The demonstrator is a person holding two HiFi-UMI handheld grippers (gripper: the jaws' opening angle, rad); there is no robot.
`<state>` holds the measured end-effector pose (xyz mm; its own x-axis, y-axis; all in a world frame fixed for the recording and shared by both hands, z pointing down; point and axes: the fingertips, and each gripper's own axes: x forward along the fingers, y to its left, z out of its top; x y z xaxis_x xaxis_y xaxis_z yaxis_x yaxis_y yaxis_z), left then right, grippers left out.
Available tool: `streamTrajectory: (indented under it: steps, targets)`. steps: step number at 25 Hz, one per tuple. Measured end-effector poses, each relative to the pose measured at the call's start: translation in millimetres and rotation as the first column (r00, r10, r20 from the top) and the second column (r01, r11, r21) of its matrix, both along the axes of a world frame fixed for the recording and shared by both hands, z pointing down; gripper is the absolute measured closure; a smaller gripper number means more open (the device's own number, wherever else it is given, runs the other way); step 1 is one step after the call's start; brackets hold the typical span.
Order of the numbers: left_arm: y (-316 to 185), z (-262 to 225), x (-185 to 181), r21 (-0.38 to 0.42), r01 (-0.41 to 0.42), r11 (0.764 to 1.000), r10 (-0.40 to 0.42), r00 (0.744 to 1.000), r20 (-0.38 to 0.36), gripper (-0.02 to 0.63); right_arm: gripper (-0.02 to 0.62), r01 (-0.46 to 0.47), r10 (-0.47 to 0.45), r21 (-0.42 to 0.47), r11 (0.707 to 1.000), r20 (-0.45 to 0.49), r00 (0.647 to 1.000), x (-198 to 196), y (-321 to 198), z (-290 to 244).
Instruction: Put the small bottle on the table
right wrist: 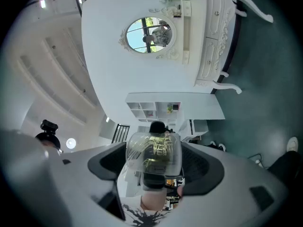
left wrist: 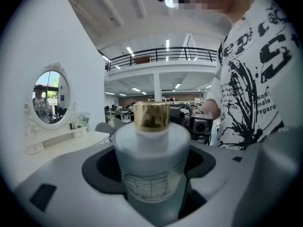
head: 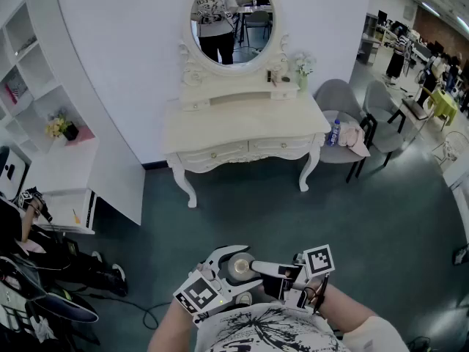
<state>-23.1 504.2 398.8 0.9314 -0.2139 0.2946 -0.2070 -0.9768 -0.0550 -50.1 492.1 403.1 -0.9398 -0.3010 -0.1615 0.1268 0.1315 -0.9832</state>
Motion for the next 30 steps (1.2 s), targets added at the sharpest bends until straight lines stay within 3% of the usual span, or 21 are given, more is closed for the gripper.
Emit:
streamTrajectory:
  steps: [23,30]
  targets:
    - [-46,10,-51,-0.032,-0.051,0.998,0.051,0.999,-0.002,0.253,0.221,-0.049,0.049,-0.037,0.998,0.006,0.999,-50,-47,11]
    - [-77,20,-45,-0.040,-0.044,0.998,0.044,0.999,0.016,0.253,0.221,-0.062,0.064,-0.047,0.997,0.029,0.998,-43,-78,21]
